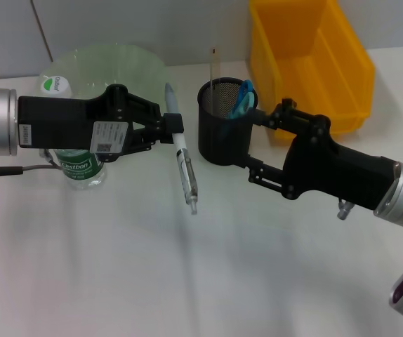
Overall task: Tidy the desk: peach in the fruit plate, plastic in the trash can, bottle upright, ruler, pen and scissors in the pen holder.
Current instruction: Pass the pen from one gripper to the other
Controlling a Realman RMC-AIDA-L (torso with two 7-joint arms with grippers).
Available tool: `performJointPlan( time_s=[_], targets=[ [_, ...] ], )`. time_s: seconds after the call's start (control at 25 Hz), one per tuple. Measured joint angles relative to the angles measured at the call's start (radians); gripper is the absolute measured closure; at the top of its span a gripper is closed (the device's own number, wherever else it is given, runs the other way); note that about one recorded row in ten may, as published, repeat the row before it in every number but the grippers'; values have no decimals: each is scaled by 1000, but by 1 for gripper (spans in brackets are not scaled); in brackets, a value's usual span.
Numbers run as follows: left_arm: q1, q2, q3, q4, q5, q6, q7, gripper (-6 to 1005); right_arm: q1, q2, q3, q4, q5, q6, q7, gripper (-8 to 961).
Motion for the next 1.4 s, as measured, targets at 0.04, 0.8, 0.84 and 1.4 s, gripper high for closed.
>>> performJointPlan(
  time_s=[0.04,0.8,0.84,1.4],
  targets=[
    [0,2,6,0,0,1,-1,860,8,0,-2,13,0,-6,-19,333],
    [-16,2,20,-35,1,4,3,861,34,2,-60,55,-6,-56,-100,335],
    [-16,2,22,-36,1,6,3,861,34,2,-65,55,-6,-58,-105,335],
    [-16,3,54,-59,1,6,2,861,28,3,-122,61,-9,-98,-178,336]
  ],
)
